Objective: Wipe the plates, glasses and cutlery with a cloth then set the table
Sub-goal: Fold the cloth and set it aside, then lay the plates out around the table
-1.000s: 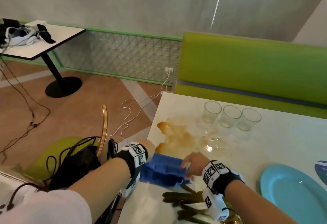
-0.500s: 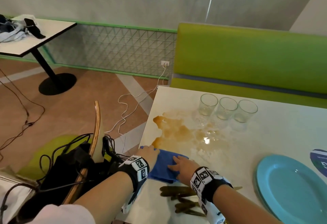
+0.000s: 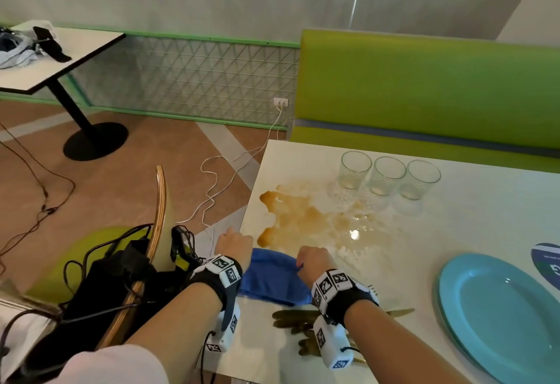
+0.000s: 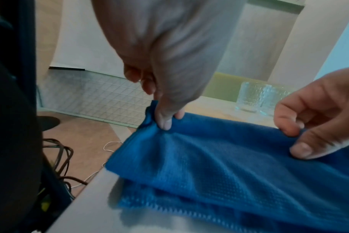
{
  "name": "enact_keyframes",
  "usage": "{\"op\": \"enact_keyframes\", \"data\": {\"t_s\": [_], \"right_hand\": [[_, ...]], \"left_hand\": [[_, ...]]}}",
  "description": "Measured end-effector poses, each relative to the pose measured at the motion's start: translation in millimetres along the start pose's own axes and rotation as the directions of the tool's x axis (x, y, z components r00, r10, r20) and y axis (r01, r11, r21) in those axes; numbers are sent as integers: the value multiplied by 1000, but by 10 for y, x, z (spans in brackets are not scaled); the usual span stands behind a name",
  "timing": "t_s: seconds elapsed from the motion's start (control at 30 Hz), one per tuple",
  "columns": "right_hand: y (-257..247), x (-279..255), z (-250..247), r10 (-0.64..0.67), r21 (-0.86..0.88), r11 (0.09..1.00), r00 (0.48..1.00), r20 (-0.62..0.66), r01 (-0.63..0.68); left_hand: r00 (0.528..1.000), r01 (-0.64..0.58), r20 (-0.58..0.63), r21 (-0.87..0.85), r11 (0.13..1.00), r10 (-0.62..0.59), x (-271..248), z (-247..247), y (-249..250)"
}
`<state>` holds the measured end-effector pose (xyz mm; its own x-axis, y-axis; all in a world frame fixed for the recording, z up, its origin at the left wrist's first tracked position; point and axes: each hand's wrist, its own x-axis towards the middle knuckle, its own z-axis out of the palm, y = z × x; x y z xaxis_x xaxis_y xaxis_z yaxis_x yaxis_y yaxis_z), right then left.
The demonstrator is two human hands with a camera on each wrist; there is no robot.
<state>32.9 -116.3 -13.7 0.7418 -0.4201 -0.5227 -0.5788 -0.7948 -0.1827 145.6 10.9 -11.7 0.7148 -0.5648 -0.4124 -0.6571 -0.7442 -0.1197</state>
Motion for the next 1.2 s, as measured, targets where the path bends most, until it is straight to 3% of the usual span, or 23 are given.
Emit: {"op": "enact_keyframes", "data": {"t_s": [0.23, 0.4, 0.5, 0.6, 0.73, 0.83, 0.97, 1.13, 1.2], "right_hand": [[8, 98, -30, -42, -44, 998, 999, 16, 42], [101, 41, 2, -62, -56, 996, 993, 104, 68], [189, -89, -89, -61, 81, 995, 995, 83, 54], [370, -285, -298, -4, 314, 949, 1000, -16, 9], [910, -622, -602, 156, 454, 885, 983, -95, -97], [1549, -912, -679, 353, 587, 777, 930, -104, -230], [2517, -1280, -515, 611, 675, 602, 790, -45, -427], [3314, -1653, -199, 789, 651, 447, 614, 37, -614], [3498, -1711, -64, 824, 650, 387, 562, 74, -654]], "left_hand": [[999, -2, -50, 113, 994, 7, 65, 39, 40], [1000, -23, 4, 105, 994, 23, 76, 47, 71], [999, -35, 23, 97, 995, 33, 74, -57, 89], [998, -70, 10, 53, 996, 69, 73, -249, 238], [979, -206, 9, -27, 978, 206, 55, -585, 723], [932, -357, -3, -165, 919, 362, -69, -791, 1220], [852, -483, 36, -327, 812, 522, -255, -904, 1950], [827, -421, 159, -459, 782, 539, -336, -797, 2703], [839, -362, 207, -478, 800, 503, -344, -770, 2898]]}}
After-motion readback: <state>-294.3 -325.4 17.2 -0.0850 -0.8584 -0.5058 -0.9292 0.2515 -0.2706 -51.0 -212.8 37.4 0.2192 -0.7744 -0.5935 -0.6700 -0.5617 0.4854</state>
